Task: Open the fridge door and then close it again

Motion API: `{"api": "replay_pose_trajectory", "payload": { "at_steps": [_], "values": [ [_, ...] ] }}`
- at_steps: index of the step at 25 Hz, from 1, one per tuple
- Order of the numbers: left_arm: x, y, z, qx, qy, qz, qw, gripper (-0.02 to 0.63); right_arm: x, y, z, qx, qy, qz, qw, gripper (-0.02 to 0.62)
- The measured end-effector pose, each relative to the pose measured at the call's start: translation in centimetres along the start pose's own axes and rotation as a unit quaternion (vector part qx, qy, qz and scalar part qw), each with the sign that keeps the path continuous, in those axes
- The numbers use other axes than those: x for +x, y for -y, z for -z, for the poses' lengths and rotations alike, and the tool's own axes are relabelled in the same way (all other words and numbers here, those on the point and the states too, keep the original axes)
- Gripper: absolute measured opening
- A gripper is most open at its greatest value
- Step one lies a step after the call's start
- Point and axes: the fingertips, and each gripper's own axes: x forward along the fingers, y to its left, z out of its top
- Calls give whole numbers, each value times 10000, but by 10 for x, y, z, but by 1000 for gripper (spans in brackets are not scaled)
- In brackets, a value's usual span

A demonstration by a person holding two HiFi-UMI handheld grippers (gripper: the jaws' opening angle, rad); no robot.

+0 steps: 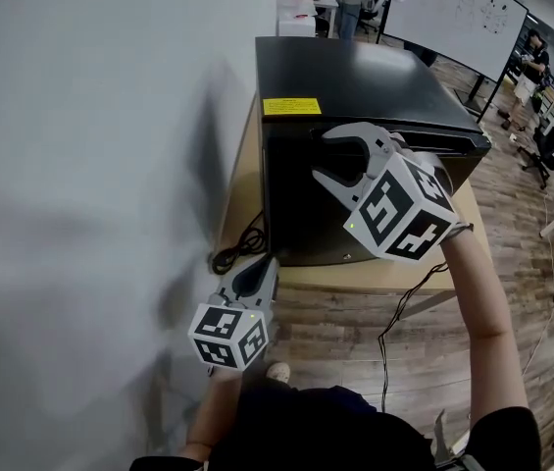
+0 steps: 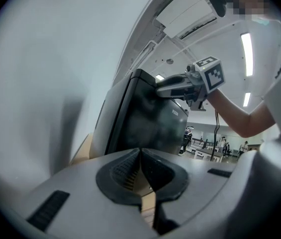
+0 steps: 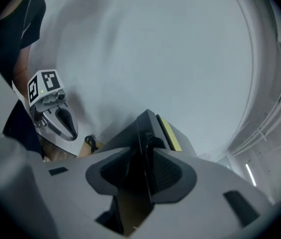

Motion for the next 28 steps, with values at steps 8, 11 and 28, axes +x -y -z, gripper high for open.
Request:
{"api": "replay_pose_trajectory", "payload": {
  "at_steps": [8,11,28],
  "values": [
    [3,-1,12,-143,-81,-41,9999,12,7,0,7,-365,-660,-468,9961,79],
    [-1,1,13,-159,-77,-61,9998,12,5,-1,6,-341,-695,-580,9953,74],
    [-26,-5,16,-232,31,-285,9993,12,1,-5,5,-516,-942,-351,9936,63]
  ]
}}
